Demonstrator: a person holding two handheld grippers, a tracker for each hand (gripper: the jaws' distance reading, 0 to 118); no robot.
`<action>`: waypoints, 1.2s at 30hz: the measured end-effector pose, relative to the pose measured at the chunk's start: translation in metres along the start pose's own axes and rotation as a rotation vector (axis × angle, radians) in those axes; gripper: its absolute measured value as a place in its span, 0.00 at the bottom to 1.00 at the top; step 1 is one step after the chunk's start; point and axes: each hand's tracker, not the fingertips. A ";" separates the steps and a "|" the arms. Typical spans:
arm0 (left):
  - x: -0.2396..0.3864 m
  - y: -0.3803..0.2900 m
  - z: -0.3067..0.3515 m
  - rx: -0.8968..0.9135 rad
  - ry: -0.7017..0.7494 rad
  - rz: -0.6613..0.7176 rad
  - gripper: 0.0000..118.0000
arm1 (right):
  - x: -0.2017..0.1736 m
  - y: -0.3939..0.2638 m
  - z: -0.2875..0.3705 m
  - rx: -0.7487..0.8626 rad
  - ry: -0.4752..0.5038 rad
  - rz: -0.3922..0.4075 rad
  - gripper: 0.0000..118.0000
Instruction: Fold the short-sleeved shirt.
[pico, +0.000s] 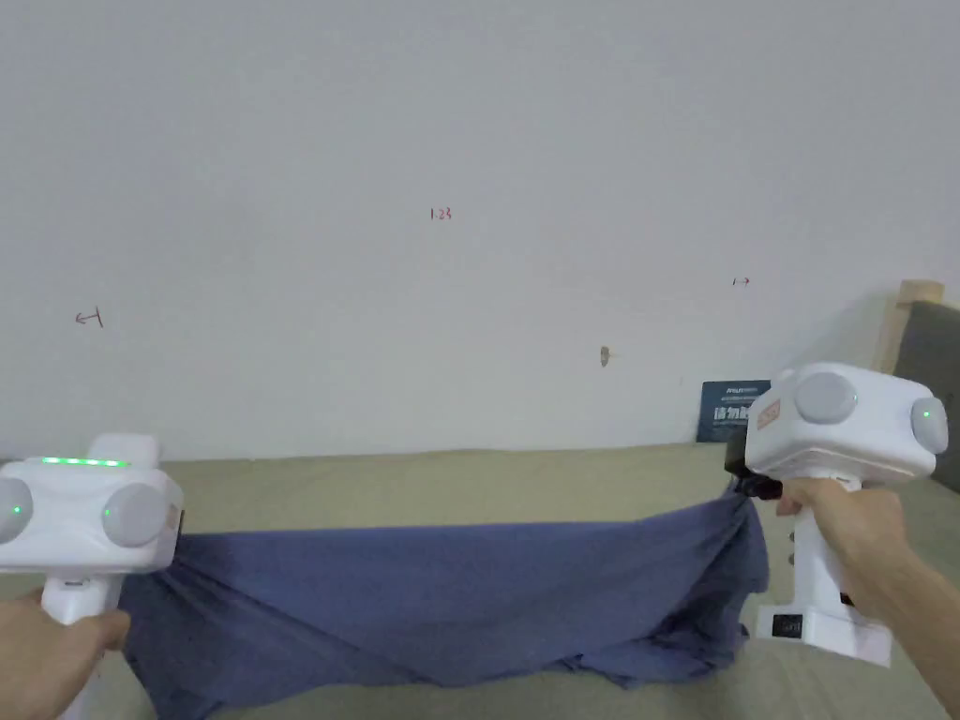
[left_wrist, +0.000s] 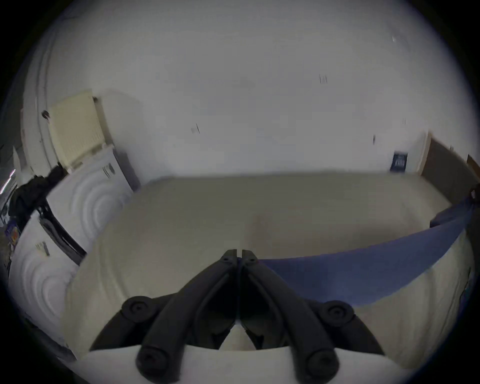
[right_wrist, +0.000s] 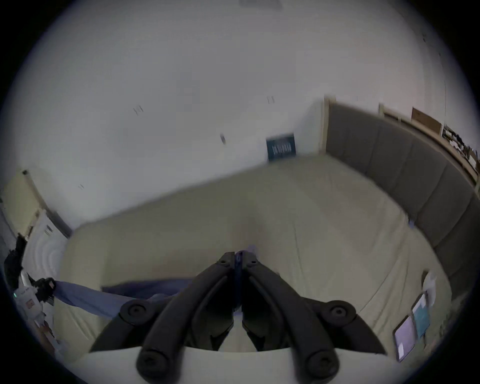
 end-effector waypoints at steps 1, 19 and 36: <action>0.005 -0.020 -0.017 -0.042 -0.005 -0.002 0.01 | 0.006 -0.018 -0.019 -0.030 0.002 -0.015 0.02; -0.044 -0.196 0.100 -0.131 -0.136 0.031 0.02 | 0.091 -0.202 0.073 -0.118 0.042 -0.043 0.02; -0.086 -0.392 0.305 -0.207 -0.191 -0.098 0.02 | 0.159 -0.418 0.274 -0.154 -0.013 -0.011 0.02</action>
